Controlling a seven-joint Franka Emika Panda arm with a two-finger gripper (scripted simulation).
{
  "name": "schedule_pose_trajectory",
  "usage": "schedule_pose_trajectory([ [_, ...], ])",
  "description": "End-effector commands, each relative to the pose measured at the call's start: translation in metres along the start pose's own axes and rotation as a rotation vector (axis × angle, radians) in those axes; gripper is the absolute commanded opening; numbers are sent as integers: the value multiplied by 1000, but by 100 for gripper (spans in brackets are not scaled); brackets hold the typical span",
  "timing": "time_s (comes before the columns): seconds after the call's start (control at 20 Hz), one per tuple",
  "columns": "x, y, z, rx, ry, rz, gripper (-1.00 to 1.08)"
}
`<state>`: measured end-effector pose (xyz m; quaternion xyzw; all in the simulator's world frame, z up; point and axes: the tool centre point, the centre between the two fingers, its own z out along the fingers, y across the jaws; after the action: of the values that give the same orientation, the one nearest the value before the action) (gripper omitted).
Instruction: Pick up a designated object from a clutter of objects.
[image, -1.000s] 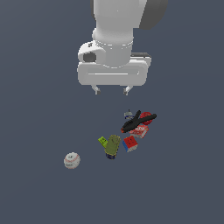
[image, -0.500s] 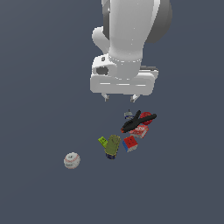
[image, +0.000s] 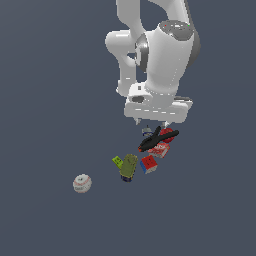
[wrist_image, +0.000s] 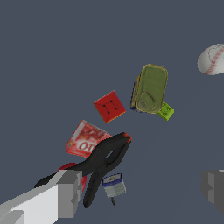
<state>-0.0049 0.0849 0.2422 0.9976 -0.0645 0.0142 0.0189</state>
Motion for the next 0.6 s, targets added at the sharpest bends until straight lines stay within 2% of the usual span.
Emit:
schedule_pose_trajectory([
  [0.0, -8, -15, 17, 2, -1, 31, 100],
  [0.55, -58, -75, 87, 15, -15, 161, 100],
])
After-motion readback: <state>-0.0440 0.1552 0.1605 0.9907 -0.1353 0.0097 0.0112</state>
